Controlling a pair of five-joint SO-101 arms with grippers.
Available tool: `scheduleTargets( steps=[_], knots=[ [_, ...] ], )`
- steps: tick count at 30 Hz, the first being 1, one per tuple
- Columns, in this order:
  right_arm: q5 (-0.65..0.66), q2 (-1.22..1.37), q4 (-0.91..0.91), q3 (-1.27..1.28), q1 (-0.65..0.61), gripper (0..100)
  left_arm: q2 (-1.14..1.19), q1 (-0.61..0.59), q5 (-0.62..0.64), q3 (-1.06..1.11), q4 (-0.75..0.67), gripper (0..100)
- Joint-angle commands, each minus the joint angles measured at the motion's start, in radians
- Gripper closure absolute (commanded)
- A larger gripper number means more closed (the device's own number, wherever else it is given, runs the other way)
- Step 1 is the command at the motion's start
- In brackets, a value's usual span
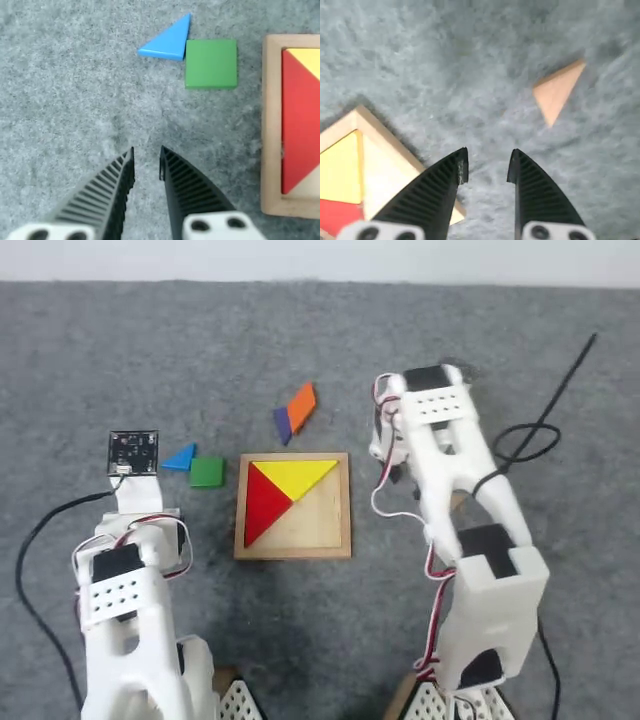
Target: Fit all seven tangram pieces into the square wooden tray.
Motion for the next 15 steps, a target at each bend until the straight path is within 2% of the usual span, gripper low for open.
scheduleTargets(
  steps=[1, 4, 6, 11, 15],
  knots=[
    [0.066, -0.047, 0.065, -0.049, 0.125, 87.3, -0.02, 0.008, -0.011, -0.01, -0.025, 91],
    [0.117, -0.074, 0.116, -0.048, 0.251, 87.3, -0.025, 0.032, -0.009, -0.01, -0.021, 91],
    [0.15, -0.087, 0.151, -0.048, 0.348, 87.3, -0.026, 0.098, -0.009, -0.012, -0.009, 91],
    [0.184, -0.114, 0.14, 0.034, 0.55, 87.3, -0.017, 0.422, 0.008, -0.145, 0.081, 91],
    [0.184, -0.148, 0.062, 0.166, 0.622, 87.4, 0.046, 0.7, 0.137, -0.3, 0.095, 91]
  ],
)
